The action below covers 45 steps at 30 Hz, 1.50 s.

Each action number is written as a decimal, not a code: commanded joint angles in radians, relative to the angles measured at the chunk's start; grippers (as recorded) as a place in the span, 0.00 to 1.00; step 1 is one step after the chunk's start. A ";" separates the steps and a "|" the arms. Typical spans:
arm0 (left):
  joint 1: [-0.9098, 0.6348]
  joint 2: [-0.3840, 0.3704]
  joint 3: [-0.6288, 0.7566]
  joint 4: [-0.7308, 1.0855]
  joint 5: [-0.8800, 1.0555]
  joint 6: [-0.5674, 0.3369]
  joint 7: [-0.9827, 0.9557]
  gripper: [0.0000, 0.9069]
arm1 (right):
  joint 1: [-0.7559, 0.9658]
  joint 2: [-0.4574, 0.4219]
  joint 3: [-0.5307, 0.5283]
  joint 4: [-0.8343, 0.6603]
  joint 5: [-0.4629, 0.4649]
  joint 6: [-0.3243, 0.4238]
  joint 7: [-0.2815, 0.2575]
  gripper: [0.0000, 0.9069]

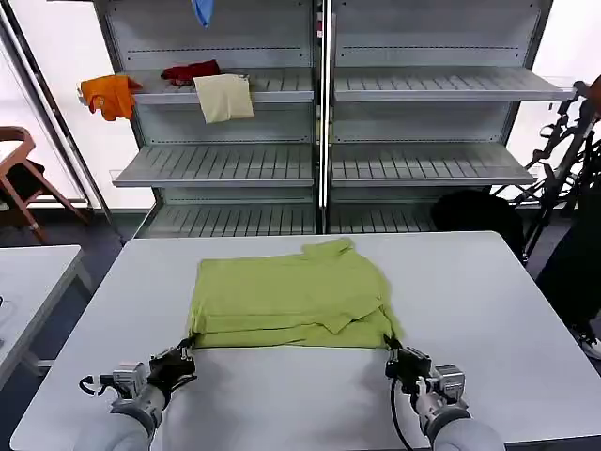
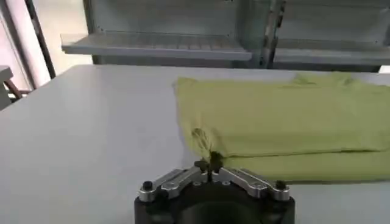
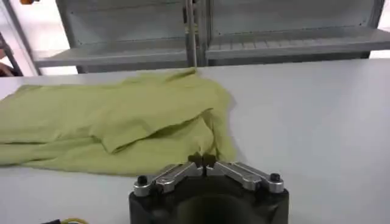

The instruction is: Fold and organize the clothes.

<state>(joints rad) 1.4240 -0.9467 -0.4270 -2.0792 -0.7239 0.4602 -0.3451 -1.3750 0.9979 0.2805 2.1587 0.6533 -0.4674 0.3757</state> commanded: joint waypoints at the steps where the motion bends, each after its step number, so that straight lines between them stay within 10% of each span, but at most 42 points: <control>1: 0.024 0.017 -0.006 -0.055 0.005 0.009 -0.037 0.00 | -0.019 -0.014 0.009 0.060 0.022 -0.027 0.016 0.00; 36: 0.529 0.012 -0.057 -0.427 0.132 0.092 -0.480 0.02 | -0.511 -0.117 0.155 0.347 -0.013 -0.092 0.027 0.00; 38: 0.522 0.010 -0.058 -0.416 0.133 0.095 -0.478 0.48 | -0.526 -0.114 0.148 0.350 -0.032 -0.081 0.035 0.00; 39: 0.516 0.011 -0.059 -0.410 0.133 0.097 -0.477 1.00 | -0.532 -0.110 0.145 0.355 -0.036 -0.080 0.043 0.33; 41: 0.503 0.013 -0.060 -0.405 0.136 0.097 -0.476 1.00 | -0.534 -0.103 0.139 0.367 -0.034 -0.077 0.061 1.00; 45: 0.475 0.017 -0.061 -0.415 0.136 0.115 -0.481 1.00 | -0.535 -0.096 0.135 0.411 -0.026 -0.082 0.086 1.00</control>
<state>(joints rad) 1.8763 -0.9283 -0.4879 -2.4648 -0.6073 0.5579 -0.7817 -1.8627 0.8999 0.4094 2.5163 0.6396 -0.5513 0.4318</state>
